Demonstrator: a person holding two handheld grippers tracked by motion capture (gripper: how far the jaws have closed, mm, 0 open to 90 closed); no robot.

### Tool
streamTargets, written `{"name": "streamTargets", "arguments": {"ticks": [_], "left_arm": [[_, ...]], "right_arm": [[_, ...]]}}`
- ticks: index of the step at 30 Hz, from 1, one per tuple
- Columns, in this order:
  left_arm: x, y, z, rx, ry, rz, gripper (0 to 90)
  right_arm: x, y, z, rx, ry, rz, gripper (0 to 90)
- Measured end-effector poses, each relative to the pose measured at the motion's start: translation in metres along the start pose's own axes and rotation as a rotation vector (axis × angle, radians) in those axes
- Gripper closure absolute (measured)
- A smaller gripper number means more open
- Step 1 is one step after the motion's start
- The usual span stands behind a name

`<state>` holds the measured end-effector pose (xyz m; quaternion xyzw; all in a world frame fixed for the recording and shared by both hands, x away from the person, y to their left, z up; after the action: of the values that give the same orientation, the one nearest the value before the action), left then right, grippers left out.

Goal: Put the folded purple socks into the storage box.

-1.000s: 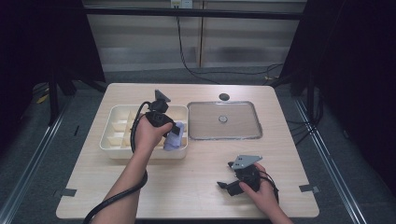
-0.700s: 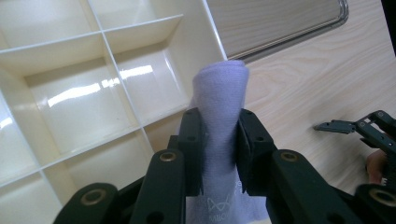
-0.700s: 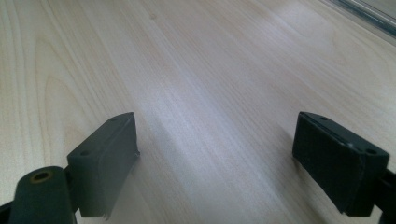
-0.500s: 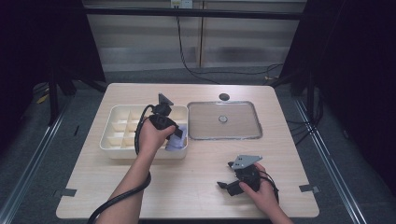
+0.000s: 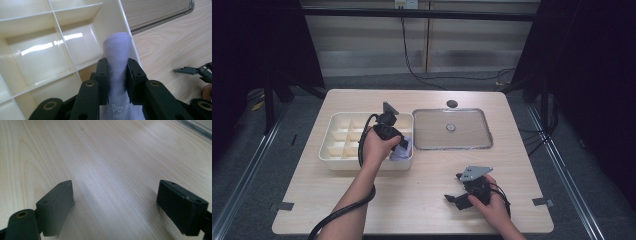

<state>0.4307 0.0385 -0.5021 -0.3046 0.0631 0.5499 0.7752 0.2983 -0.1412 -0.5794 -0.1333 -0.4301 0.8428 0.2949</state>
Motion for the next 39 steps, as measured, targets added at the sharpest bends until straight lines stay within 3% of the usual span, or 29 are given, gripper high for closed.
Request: {"name": "streamTargets", "arguments": {"ticks": [15,24,39], "left_arm": [[0.0000,0.0005,-0.0039,-0.007,-0.009,0.001,72.4],[-0.0026,0.0001,-0.0037,-0.006,-0.010,-0.017,64.7],[-0.0026,-0.0006,0.0020,-0.001,-0.016,-0.025,61.5]], "right_arm": [[0.0001,0.0000,0.0000,0.000,0.000,-0.001,13.5],[0.0000,0.0000,0.0000,0.000,0.000,-0.001,13.5],[0.0000,0.0000,0.0000,0.000,0.000,0.000,13.4]]}}
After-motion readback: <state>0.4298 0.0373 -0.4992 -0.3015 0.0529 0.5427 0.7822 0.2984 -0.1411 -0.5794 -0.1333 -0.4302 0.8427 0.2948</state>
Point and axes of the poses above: each handheld gripper's, and its own axes: z roughly backward along the jaws, y roughly out of its underside, x roughly to its left, the point moved 10 cm from there along -z, roughly forward along the jaws, and after that the axes turned 7 degrees about -x, right-handed, at the moved point
